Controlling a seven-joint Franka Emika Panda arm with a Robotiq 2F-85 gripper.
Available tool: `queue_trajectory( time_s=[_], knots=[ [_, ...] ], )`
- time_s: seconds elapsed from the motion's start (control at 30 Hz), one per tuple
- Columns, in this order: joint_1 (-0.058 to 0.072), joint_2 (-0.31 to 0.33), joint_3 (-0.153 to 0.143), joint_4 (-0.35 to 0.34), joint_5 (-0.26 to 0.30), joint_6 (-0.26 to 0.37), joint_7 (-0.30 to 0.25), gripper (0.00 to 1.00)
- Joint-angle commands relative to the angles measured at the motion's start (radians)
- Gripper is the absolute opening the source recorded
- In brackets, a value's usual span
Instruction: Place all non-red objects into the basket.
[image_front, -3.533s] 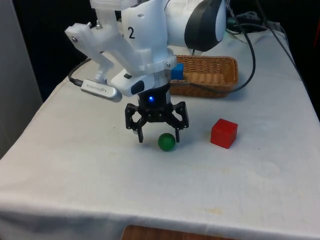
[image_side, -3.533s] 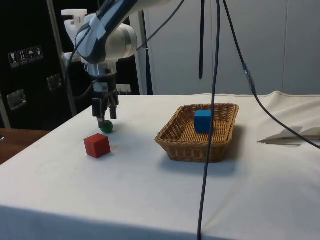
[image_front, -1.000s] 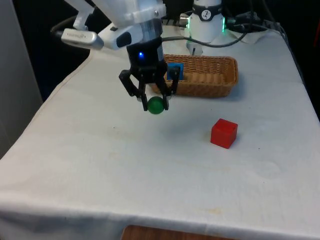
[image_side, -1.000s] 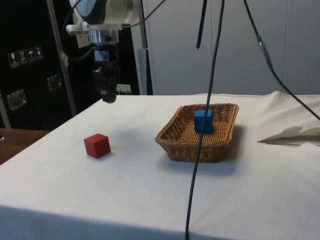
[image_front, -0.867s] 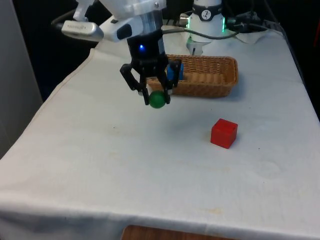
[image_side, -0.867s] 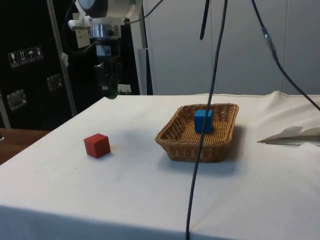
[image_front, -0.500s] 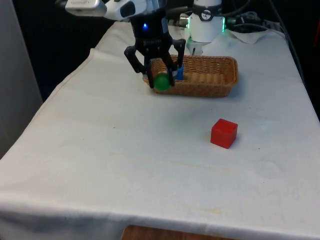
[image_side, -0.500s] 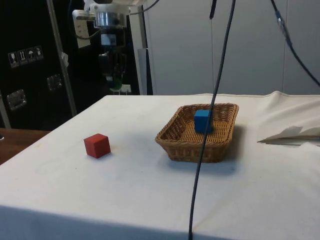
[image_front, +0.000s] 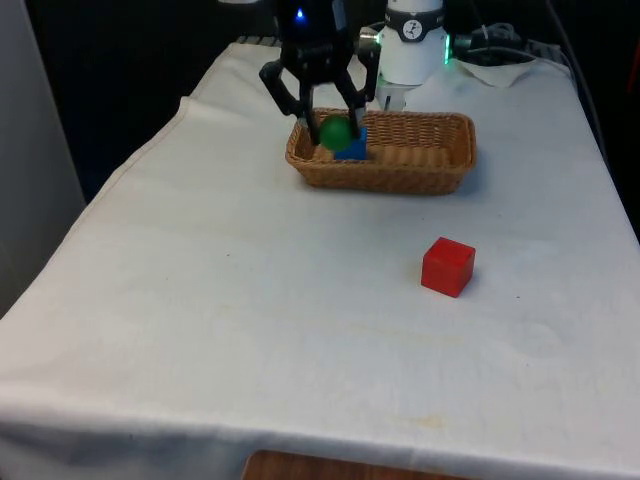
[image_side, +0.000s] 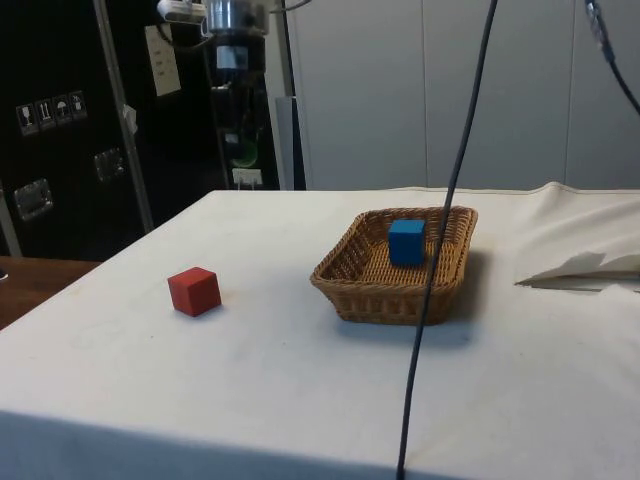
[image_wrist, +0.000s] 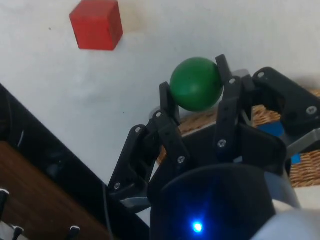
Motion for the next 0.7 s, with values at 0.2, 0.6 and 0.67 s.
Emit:
queue_trajectory(
  time_s=[0.2,0.6,0.67],
  knots=[
    [0.012,-0.059,0.001,-0.070,-0.004,0.021,-0.001,0.00],
    [0.036,-0.185,0.000,-0.210,-0.041,0.061,0.011,0.00],
    [0.038,-0.201,0.001,-0.227,-0.049,0.063,0.014,0.00]
  ],
)
